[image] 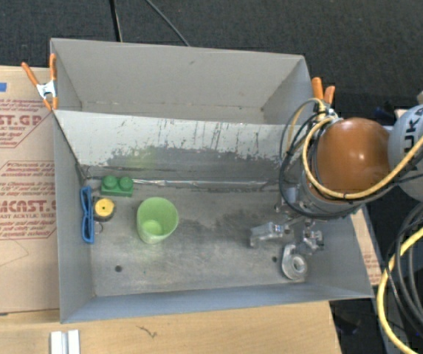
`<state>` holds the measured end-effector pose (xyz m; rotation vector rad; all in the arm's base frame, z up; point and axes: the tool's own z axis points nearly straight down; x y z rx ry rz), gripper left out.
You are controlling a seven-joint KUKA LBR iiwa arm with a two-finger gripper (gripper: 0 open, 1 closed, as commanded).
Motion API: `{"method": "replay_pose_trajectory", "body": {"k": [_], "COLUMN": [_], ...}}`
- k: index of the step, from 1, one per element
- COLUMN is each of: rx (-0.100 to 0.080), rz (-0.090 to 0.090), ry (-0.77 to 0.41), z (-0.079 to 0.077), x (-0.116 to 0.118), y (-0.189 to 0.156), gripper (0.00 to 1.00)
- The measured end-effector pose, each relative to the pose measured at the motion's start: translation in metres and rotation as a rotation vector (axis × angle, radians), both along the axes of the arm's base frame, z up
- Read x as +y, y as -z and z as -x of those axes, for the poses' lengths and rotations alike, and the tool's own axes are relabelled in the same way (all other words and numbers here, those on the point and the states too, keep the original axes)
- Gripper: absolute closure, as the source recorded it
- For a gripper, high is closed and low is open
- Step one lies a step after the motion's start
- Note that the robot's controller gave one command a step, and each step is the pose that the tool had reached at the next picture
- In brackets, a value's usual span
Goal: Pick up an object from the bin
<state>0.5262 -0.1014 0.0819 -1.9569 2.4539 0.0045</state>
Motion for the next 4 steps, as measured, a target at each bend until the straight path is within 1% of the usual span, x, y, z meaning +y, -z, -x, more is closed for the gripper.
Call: {"method": "replay_pose_trajectory", "body": {"k": [1, 2, 3, 4], "rx": [0.000, 0.000, 0.000, 0.000], "rz": [0.000, 0.000, 0.000, 0.000], "ry": [0.000, 0.000, 0.000, 0.000], "z": [0.0000, 0.0000, 0.0000, 0.0000], "x": [-0.0001, 0.0000, -0.0001, 0.0000], "y": [-0.0001, 0.0000, -0.0001, 0.0000], "gripper": [1.00, 0.00, 1.00, 0.00]}}
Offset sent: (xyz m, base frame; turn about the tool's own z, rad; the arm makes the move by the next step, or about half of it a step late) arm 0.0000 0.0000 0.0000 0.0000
